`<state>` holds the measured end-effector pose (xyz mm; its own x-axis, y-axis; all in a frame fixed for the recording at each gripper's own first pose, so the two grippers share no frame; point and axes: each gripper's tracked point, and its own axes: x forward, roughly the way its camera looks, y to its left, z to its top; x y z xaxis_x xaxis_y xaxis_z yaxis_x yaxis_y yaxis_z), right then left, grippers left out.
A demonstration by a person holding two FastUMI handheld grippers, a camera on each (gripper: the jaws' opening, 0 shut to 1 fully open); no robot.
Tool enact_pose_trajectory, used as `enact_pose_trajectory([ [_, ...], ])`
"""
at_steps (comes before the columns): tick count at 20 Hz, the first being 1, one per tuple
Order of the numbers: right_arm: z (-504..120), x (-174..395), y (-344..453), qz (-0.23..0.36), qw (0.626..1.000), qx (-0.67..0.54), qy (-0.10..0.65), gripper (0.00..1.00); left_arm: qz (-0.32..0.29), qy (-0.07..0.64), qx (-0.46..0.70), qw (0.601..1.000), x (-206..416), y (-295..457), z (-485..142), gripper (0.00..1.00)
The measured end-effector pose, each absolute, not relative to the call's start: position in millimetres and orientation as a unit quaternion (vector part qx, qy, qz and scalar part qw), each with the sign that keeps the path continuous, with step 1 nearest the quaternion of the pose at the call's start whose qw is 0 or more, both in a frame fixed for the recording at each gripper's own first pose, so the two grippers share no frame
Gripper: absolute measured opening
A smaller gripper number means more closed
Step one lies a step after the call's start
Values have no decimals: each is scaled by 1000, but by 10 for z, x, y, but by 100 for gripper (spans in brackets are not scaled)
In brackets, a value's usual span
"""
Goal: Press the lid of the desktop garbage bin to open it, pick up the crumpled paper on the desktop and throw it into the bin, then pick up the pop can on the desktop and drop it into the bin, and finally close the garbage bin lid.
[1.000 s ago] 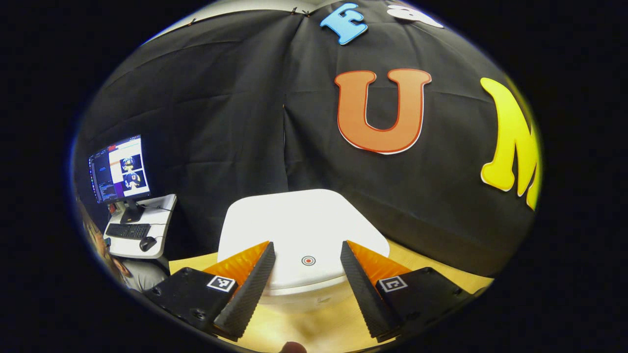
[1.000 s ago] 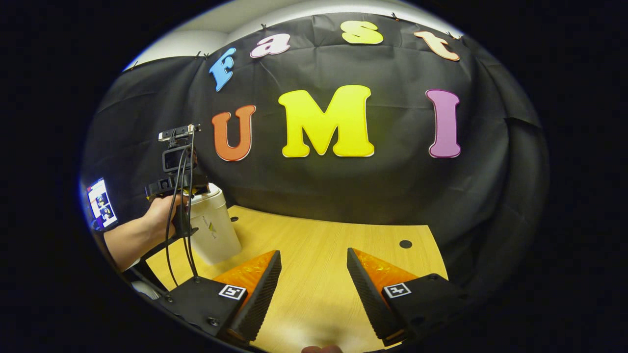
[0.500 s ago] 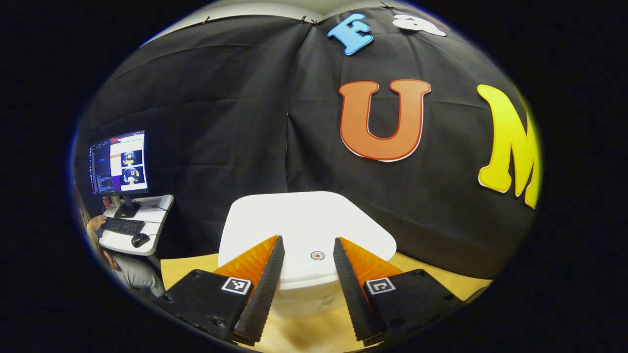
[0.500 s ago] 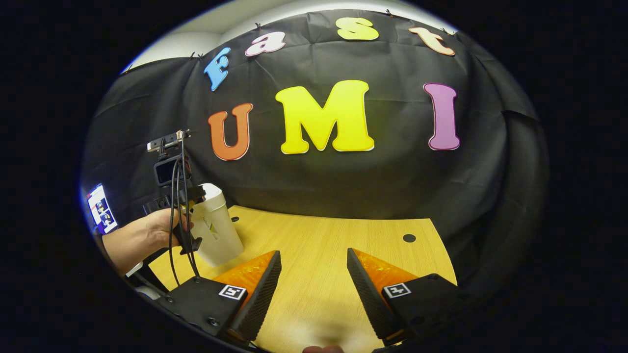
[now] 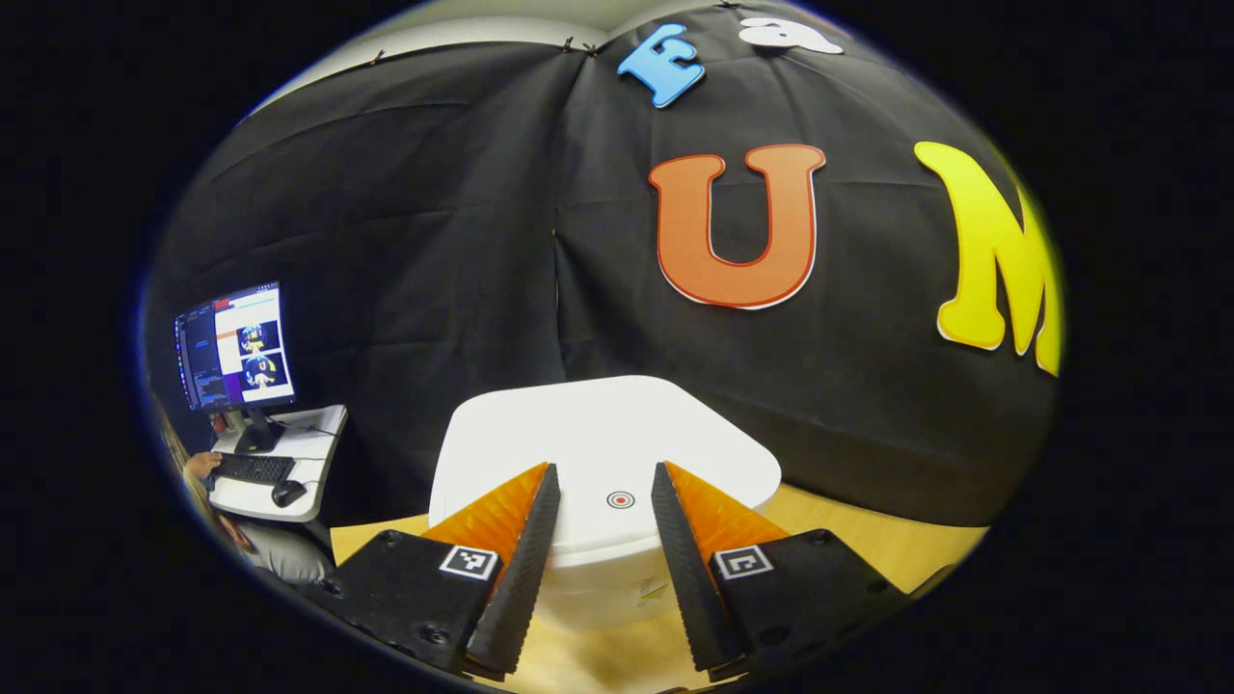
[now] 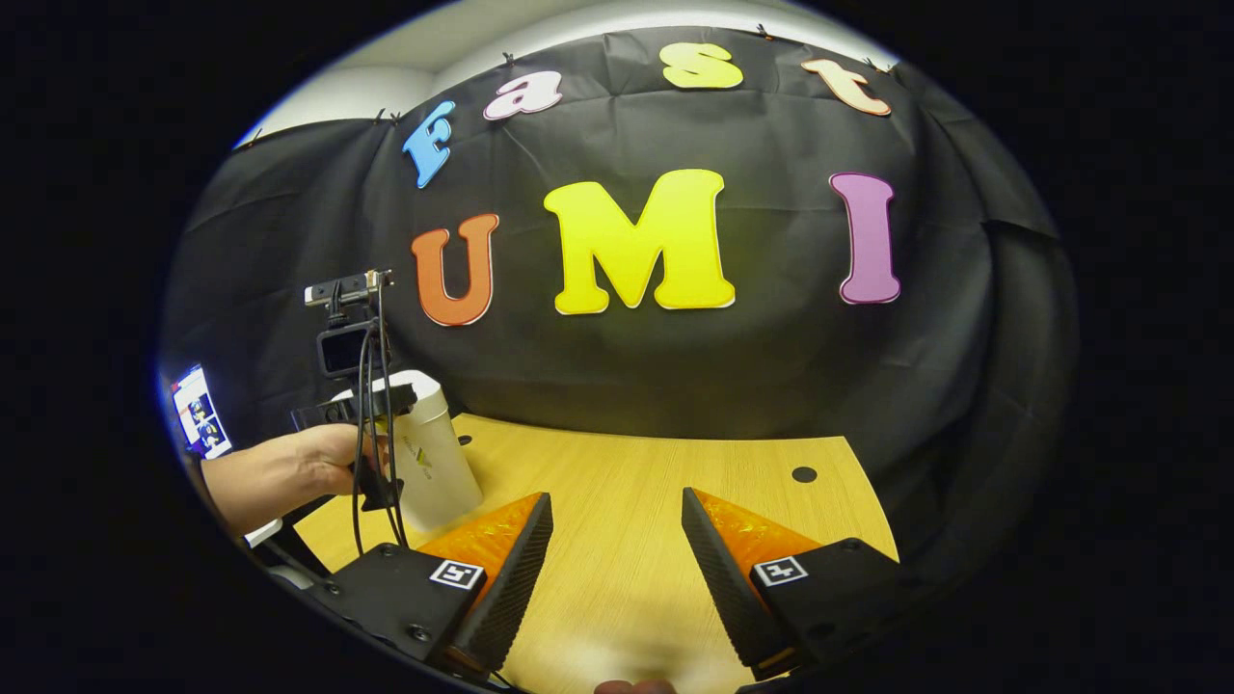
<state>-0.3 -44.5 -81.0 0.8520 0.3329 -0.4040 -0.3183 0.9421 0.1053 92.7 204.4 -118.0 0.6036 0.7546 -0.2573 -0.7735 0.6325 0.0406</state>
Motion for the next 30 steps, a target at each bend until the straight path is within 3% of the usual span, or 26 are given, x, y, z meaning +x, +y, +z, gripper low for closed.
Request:
enact_pose_trajectory([
  [1,-804,-1,-452,168,962,20,212,86,426,118,-30,896,932,2049,-1172,66],
  [4,-747,21,-476,166,965,25,202,86,414,124,-2,902,952,2062,-1111,65],
  [10,-570,84,-345,161,972,20,168,86,358,101,15,928,969,1998,-810,84],
  [19,167,258,-194,101,994,12,45,86,168,4,49,985,691,1019,294,94],
  [20,223,254,-205,91,995,13,35,86,148,-1,47,988,622,903,345,91],
  [21,261,244,-213,83,996,15,29,86,128,-10,43,991,576,785,395,96],
  [26,327,159,-286,55,998,11,17,87,22,-18,6,1000,319,118,438,97],
  [30,333,108,-306,40,999,4,14,85,-16,-3,-17,1000,145,-84,291,97],
])
